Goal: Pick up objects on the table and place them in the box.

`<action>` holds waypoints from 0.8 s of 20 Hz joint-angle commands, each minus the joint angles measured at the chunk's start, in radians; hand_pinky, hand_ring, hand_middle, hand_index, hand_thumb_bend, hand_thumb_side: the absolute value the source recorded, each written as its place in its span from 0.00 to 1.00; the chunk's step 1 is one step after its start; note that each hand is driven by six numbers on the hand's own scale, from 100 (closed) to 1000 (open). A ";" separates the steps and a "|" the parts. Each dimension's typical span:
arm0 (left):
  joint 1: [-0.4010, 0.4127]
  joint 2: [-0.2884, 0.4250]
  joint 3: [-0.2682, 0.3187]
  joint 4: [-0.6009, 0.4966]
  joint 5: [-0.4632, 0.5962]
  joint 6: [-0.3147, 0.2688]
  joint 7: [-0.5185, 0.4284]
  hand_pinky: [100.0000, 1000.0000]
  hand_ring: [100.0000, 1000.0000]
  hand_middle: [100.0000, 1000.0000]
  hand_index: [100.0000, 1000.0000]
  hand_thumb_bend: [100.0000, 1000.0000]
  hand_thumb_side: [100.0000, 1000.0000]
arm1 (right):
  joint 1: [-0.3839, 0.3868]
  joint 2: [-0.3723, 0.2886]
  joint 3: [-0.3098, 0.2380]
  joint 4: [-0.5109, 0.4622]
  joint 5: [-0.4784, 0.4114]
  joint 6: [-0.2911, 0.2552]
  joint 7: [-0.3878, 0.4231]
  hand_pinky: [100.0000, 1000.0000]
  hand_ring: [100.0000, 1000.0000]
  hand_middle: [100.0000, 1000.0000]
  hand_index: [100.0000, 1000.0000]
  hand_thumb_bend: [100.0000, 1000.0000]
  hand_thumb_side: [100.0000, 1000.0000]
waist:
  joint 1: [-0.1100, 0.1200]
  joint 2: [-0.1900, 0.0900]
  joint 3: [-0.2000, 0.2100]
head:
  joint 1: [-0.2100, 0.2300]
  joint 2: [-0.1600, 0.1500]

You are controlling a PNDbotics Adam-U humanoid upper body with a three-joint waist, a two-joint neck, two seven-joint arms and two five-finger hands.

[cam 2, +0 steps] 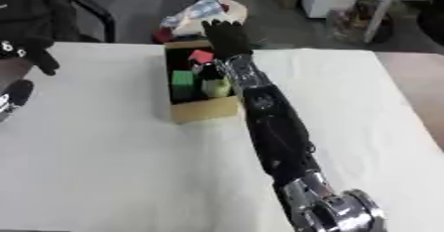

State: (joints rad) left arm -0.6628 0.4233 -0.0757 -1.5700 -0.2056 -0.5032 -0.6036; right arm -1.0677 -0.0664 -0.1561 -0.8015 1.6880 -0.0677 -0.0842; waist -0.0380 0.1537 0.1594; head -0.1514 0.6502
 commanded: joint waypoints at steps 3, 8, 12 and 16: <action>0.018 0.027 0.033 0.002 0.003 -0.059 -0.050 0.66 0.59 0.61 0.93 0.00 0.64 | 0.015 -0.076 0.091 -0.115 -0.252 -0.098 -0.046 0.77 0.71 0.73 0.97 0.12 0.56 | 0.009 -0.029 -0.042 | 0.055 0.011; 0.055 0.030 0.063 -0.001 0.027 -0.021 0.009 0.65 0.60 0.60 0.94 0.00 0.63 | 0.133 -0.131 0.173 -0.293 -0.537 -0.151 -0.063 0.73 0.66 0.69 0.96 0.05 0.57 | 0.004 -0.028 -0.093 | 0.110 0.015; 0.085 0.025 0.078 -0.017 0.083 0.013 0.066 0.65 0.60 0.60 0.95 0.00 0.64 | 0.276 -0.153 0.176 -0.482 -0.789 -0.140 -0.088 0.69 0.60 0.63 0.92 0.00 0.58 | 0.000 -0.023 -0.121 | 0.129 0.015; 0.106 0.026 0.082 -0.026 0.143 0.036 0.093 0.65 0.60 0.60 0.95 0.00 0.63 | 0.359 -0.166 0.168 -0.607 -0.969 -0.111 -0.096 0.69 0.60 0.63 0.92 0.00 0.58 | 0.000 -0.021 -0.131 | 0.139 0.014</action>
State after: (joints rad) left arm -0.5454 0.4247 -0.0077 -1.5734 -0.0839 -0.4720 -0.5217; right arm -0.6945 -0.2062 0.0182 -1.3515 0.7743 -0.1869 -0.1765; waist -0.0397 0.1463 0.0285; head -0.0172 0.6596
